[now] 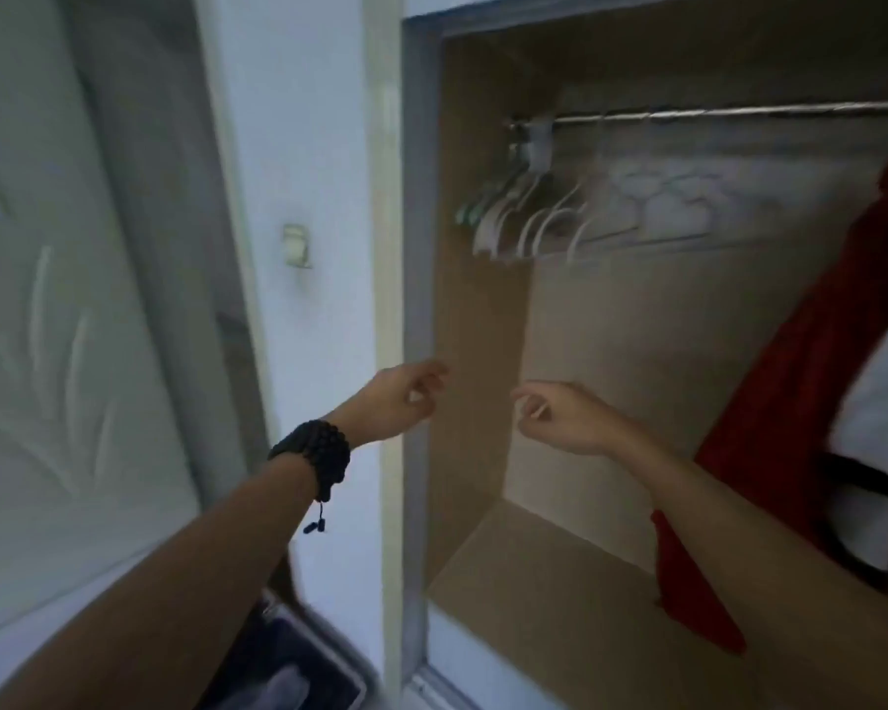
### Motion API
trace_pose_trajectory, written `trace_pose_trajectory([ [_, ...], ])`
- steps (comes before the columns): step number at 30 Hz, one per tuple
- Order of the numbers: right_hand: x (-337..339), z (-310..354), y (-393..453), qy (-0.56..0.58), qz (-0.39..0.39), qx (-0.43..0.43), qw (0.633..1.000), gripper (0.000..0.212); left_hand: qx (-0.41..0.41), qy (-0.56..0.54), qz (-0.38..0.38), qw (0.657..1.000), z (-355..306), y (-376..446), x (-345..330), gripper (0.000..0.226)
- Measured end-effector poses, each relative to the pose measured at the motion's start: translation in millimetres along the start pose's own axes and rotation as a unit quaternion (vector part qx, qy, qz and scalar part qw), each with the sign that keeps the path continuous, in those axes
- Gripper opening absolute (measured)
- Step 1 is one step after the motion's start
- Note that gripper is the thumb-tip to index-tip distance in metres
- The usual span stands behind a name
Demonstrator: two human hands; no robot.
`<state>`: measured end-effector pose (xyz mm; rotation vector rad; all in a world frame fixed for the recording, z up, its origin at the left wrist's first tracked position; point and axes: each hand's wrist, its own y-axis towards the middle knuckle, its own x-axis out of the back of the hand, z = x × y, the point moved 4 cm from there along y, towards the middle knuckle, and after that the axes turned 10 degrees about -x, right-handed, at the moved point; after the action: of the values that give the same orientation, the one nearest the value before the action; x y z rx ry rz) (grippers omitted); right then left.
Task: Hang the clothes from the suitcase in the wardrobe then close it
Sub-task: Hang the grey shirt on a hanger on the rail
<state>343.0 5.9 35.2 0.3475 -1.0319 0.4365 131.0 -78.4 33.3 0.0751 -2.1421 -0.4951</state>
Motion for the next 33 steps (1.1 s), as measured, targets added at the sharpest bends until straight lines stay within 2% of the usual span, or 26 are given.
trace_pose_trajectory([
  [2,-85.6,57.7,-4.7,0.018,0.091,0.041,0.995,0.038,0.083,0.015,0.005,0.996,49.9,-94.1,18.8,0.04],
  [5,-192.8,112.7,-10.7,0.039,0.179,0.082,0.98,0.032,0.187,0.003,0.028,0.982,113.5,-207.8,22.6,0.041],
  [9,-316.2,165.2,-22.2,0.005,0.293,0.111,0.95,0.033,0.295,-0.002,0.062,0.953,175.7,-333.0,14.8,0.043],
  [16,-475.3,197.5,6.2,-0.035,0.434,0.106,0.894,0.037,0.433,-0.076,0.044,0.897,284.0,-439.2,-18.3,0.037],
  [22,-636.5,188.4,92.5,-0.044,0.463,0.071,0.882,0.028,0.519,-0.109,-0.022,0.847,436.0,-462.2,-71.0,0.03],
  [25,-747.3,164.2,125.2,-0.054,0.46,0.052,0.885,0.022,0.553,-0.132,-0.051,0.821,533.2,-488.1,-142.5,0.021],
  [28,-869.0,120.4,151.1,-0.098,0.456,0.043,0.883,0.026,0.589,-0.163,-0.039,0.79,626.1,-520.5,-230.4,0.027],
  [30,-959.6,86.7,165.8,-0.122,0.461,0.038,0.878,0.029,0.601,-0.167,-0.032,0.781,697.3,-548.7,-296.4,0.031],
  [33,-1087.3,33.0,192.4,-0.144,0.43,0.04,0.89,0.034,0.606,-0.151,-0.003,0.781,802.6,-585.0,-392.6,0.039],
])
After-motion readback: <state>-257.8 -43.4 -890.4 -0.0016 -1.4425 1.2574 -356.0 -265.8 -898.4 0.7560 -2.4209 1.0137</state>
